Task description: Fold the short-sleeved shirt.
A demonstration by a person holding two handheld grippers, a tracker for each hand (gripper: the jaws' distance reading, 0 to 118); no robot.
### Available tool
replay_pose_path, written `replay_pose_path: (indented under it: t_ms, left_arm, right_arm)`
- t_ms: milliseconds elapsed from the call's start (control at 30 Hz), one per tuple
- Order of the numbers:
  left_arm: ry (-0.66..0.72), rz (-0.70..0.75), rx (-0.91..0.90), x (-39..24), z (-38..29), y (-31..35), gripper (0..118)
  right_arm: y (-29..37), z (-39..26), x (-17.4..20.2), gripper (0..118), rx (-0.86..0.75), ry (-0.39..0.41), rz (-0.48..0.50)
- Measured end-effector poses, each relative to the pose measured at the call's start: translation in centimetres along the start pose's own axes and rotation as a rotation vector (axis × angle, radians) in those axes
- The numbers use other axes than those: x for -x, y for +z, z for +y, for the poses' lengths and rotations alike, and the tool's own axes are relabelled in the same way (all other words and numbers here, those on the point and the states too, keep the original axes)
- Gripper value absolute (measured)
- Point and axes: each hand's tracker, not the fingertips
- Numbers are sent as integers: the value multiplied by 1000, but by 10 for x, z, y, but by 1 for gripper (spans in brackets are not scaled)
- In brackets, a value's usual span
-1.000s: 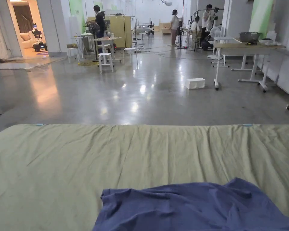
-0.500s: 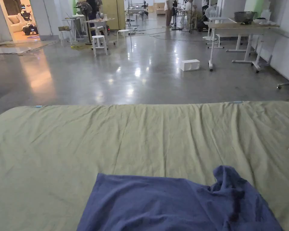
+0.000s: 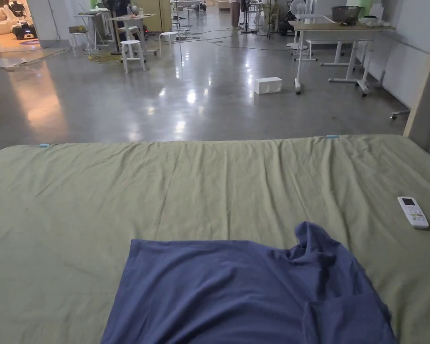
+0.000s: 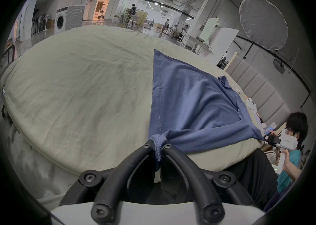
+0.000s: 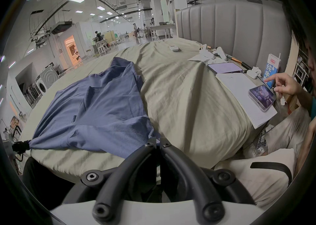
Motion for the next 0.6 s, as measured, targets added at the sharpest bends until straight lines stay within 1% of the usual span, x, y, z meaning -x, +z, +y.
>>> replay_pose_path:
  t_ms: [133,333,500,600]
  left_arm:
    - [-24,4,-5,1,1,4,6]
    - [-17,11,6,3,-2,-2,6]
    - [-28,16,12,2,-1,0,6]
    - [-37,16,16,3,0,0,6]
  right_arm:
    - [10,-1,1,2,-15,23,4]
    - [7,-10,0,2,16,54,-5]
    - [1,-5,0,2,25,101,-18]
    - [-4,3,-6,2,23,84,-16]
